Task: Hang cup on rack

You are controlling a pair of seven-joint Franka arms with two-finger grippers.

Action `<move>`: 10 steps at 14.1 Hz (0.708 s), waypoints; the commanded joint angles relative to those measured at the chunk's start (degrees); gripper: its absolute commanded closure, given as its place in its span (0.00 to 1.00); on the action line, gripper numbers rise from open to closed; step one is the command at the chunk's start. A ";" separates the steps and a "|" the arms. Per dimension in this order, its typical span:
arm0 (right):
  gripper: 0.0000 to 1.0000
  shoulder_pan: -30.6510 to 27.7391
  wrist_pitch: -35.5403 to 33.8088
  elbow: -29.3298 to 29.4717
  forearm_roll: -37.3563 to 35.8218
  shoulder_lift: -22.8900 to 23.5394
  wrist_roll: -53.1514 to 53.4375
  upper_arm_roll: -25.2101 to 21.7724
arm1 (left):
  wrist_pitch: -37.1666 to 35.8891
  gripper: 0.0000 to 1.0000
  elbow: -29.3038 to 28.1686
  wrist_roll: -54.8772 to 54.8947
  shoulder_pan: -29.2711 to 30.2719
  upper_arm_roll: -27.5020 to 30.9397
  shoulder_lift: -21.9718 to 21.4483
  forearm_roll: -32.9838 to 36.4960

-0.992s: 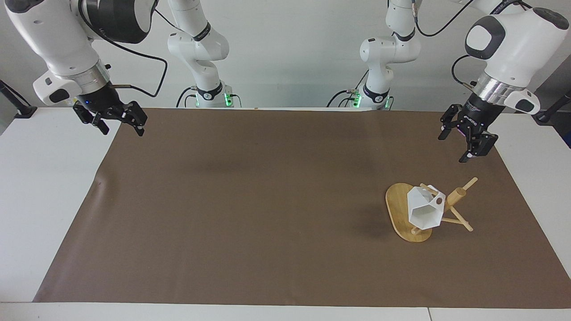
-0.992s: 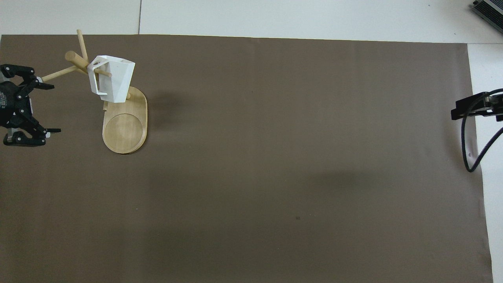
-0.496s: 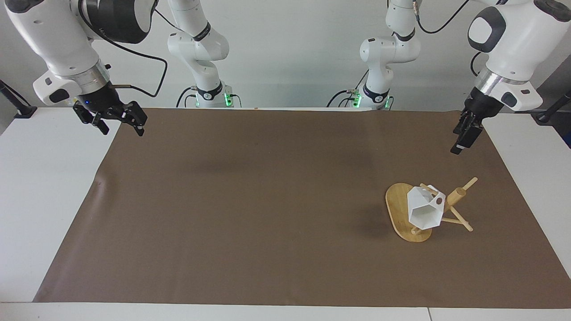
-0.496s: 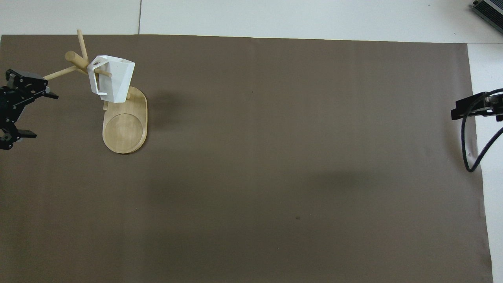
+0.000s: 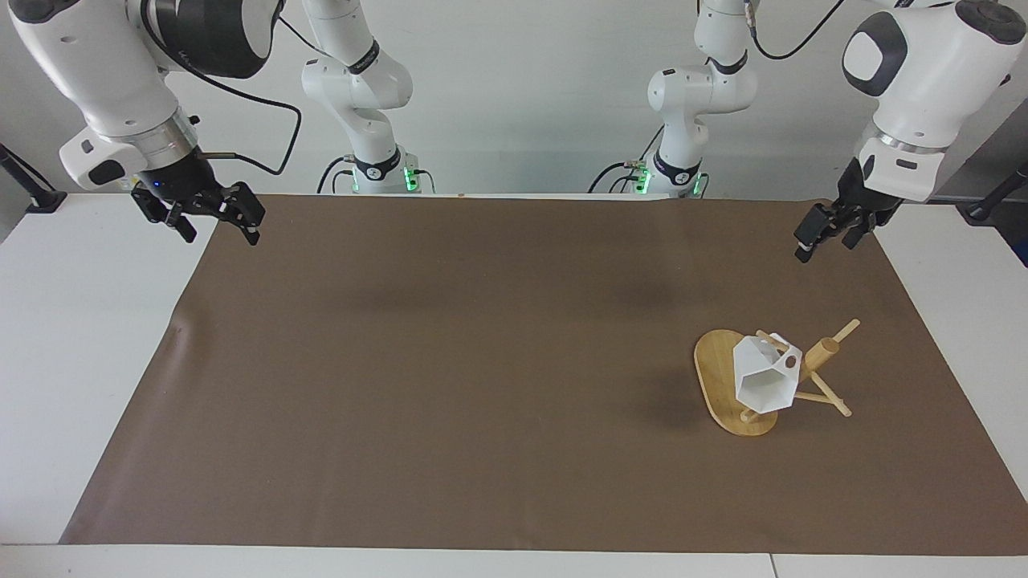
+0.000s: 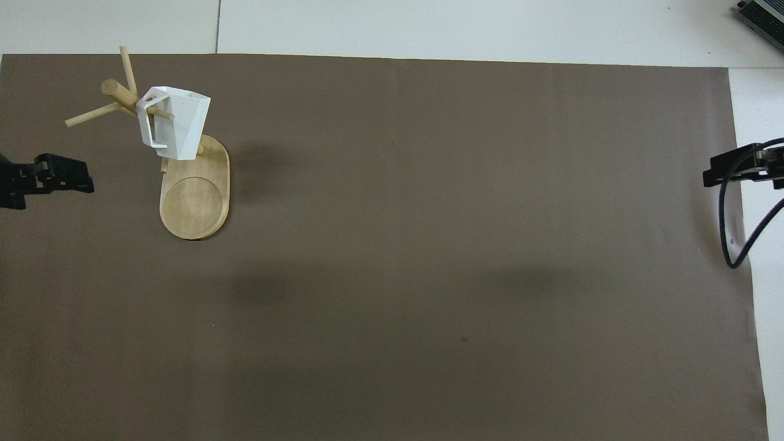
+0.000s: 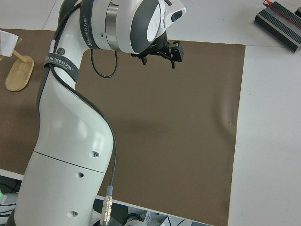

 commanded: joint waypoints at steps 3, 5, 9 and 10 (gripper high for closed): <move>0.00 -0.19 -0.77 -0.83 0.88 -1.02 0.76 0.07 | -8.67 0.00 6.03 10.08 -0.68 -0.63 -0.35 1.93; 0.00 -0.19 -0.77 -0.83 0.88 -1.02 0.85 0.07 | -9.82 0.00 6.74 9.20 -0.42 -0.46 -0.53 -1.30; 0.00 -0.19 -0.77 -0.83 0.97 -1.02 0.85 0.07 | -13.23 0.00 11.21 8.76 0.20 0.07 -0.27 -4.14; 0.00 -0.19 -0.77 -0.83 0.97 -1.02 0.85 0.07 | -12.90 0.00 11.23 9.02 0.28 0.07 -0.44 -4.05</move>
